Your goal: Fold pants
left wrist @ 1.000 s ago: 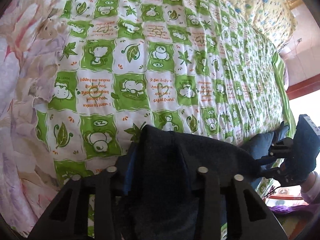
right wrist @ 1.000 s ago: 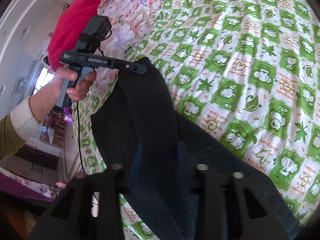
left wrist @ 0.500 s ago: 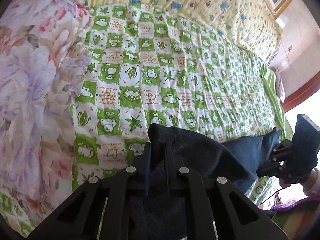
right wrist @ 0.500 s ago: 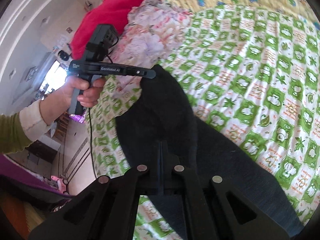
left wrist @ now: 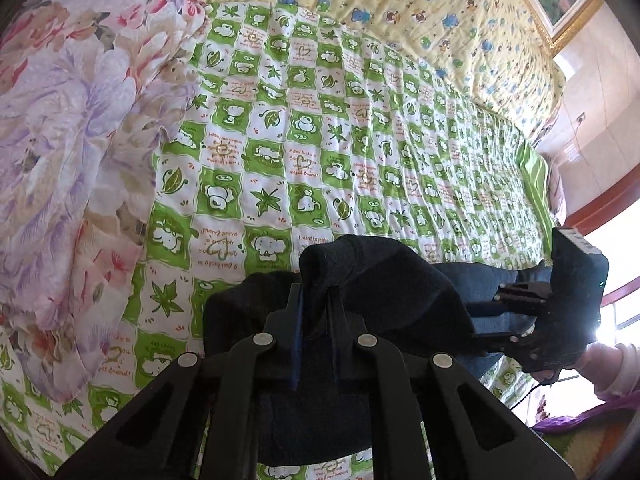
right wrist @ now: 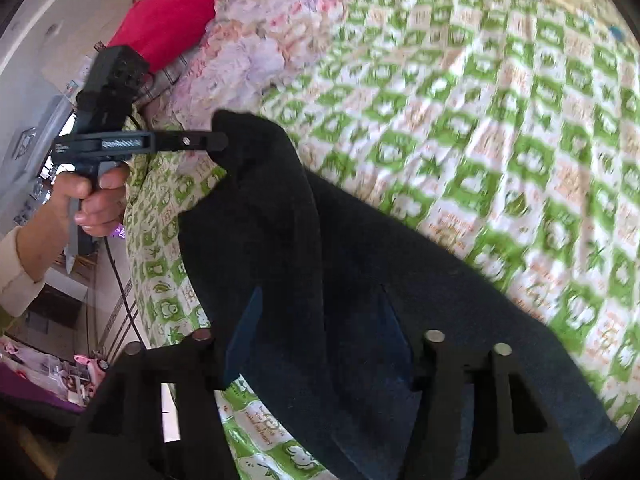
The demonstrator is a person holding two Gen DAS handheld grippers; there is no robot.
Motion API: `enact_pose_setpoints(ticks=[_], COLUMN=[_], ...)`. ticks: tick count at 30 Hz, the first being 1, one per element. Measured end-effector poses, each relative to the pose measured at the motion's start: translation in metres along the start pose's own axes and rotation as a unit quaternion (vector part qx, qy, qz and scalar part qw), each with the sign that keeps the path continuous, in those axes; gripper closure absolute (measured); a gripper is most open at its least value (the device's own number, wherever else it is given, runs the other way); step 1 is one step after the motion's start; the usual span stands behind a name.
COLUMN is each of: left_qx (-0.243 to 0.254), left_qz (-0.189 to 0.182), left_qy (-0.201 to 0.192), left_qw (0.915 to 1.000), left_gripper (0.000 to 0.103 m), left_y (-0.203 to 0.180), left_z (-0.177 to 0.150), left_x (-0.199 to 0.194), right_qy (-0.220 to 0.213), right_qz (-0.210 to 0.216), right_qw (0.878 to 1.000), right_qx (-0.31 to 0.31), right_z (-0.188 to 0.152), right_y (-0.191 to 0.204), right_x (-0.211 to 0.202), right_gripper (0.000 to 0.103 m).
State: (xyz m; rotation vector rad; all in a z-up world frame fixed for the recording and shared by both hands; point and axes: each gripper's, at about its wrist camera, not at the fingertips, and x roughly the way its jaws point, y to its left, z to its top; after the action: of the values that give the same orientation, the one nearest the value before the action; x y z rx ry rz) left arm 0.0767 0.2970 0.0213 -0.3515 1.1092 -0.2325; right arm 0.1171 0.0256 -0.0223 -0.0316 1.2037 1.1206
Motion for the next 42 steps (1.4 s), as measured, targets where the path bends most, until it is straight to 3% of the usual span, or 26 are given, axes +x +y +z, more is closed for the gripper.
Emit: enact_pose_setpoints(ticks=[3, 6, 12, 15, 20, 24, 31, 38, 42], left_qx=[-0.002, -0.004, -0.028, -0.062, -0.108, -0.156, -0.236, -0.287, -0.308], left_qz=[0.001, 0.003, 0.002, 0.008, 0.045, 0.055, 0.035, 0.030, 0.048], left_qy=[-0.003, -0.010, -0.029, -0.033, -0.048, -0.074, -0.106, -0.123, -0.109], left_qw=[1.0000, 0.9999, 0.9992, 0.9975, 0.9920, 0.9834, 0.9652, 0.9495, 0.9438], left_gripper=[0.094, 0.094, 0.094, 0.093, 0.087, 0.080, 0.057, 0.053, 0.052], left_y=[0.000, -0.002, 0.003, 0.012, 0.024, 0.028, 0.019, 0.004, -0.001], left_z=[-0.004, -0.012, -0.040, -0.062, -0.087, -0.105, -0.132, -0.133, -0.130], left_x=[-0.003, -0.009, -0.024, -0.021, -0.022, -0.039, -0.067, -0.071, -0.059], right_qy=[0.011, 0.014, 0.040, 0.057, 0.076, 0.062, 0.019, -0.035, -0.056], right_qz=[0.003, 0.024, 0.010, 0.011, 0.018, 0.039, 0.056, 0.022, -0.017], right_qw=[1.000, 0.999, 0.990, 0.989, 0.991, 0.991, 0.995, 0.999, 0.998], right_qx=[-0.010, -0.037, -0.135, -0.139, -0.110, -0.110, -0.078, -0.024, -0.003], right_z=[-0.004, -0.008, -0.031, -0.041, -0.045, -0.044, -0.034, -0.018, -0.008], right_y=[0.006, 0.023, 0.057, 0.057, 0.053, 0.062, 0.058, 0.024, 0.001], right_x=[0.006, 0.002, -0.004, 0.004, 0.019, 0.017, -0.006, -0.040, -0.056], right_gripper=[0.096, 0.096, 0.096, 0.096, 0.083, 0.062, 0.062, 0.062, 0.062])
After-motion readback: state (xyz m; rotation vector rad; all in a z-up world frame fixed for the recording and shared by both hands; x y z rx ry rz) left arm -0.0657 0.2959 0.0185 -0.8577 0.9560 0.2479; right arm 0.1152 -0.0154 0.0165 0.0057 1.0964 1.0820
